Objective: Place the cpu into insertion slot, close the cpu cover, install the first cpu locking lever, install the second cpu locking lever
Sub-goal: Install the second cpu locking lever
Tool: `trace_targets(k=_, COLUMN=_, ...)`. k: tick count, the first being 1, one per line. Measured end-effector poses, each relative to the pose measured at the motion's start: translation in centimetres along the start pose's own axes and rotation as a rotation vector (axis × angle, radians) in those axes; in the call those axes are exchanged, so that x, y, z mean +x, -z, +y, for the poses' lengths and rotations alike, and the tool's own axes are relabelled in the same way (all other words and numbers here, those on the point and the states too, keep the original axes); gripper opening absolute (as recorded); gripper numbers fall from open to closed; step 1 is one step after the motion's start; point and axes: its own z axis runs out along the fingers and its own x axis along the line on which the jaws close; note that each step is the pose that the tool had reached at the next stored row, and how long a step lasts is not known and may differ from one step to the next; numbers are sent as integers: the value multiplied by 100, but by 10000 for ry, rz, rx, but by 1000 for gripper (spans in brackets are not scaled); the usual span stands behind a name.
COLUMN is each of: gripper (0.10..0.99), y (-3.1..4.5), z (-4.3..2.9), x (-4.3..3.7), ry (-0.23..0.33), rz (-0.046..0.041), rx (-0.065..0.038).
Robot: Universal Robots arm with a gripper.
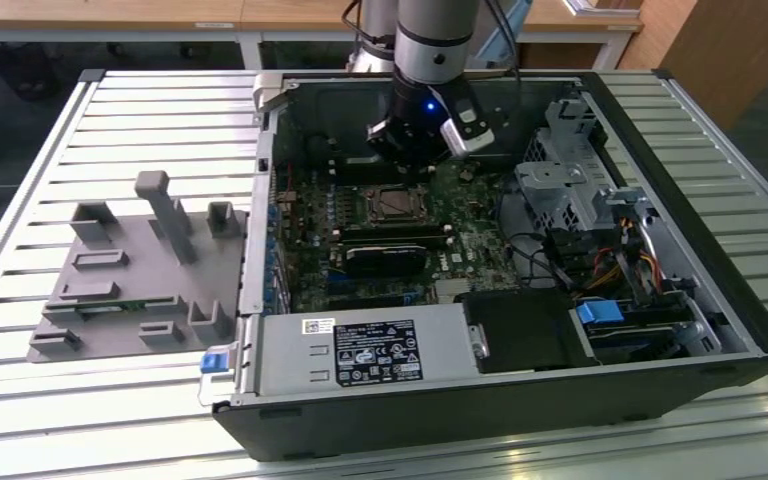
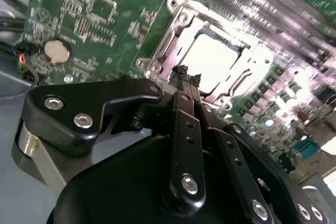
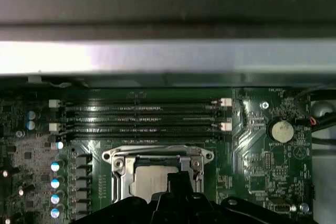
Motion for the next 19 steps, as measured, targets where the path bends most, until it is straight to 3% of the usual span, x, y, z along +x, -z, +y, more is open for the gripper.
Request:
trace_targets(k=4, gripper=118, y=4, z=-95, x=-2, ry=0, rz=0, rx=-1)
trace_targets(k=11, gripper=118, y=41, z=-156, x=-4, ry=0, rz=0, rx=-3)
trace_targets(k=19, gripper=118, y=50, z=-311, x=-8, ry=0, rz=4, rx=-48)
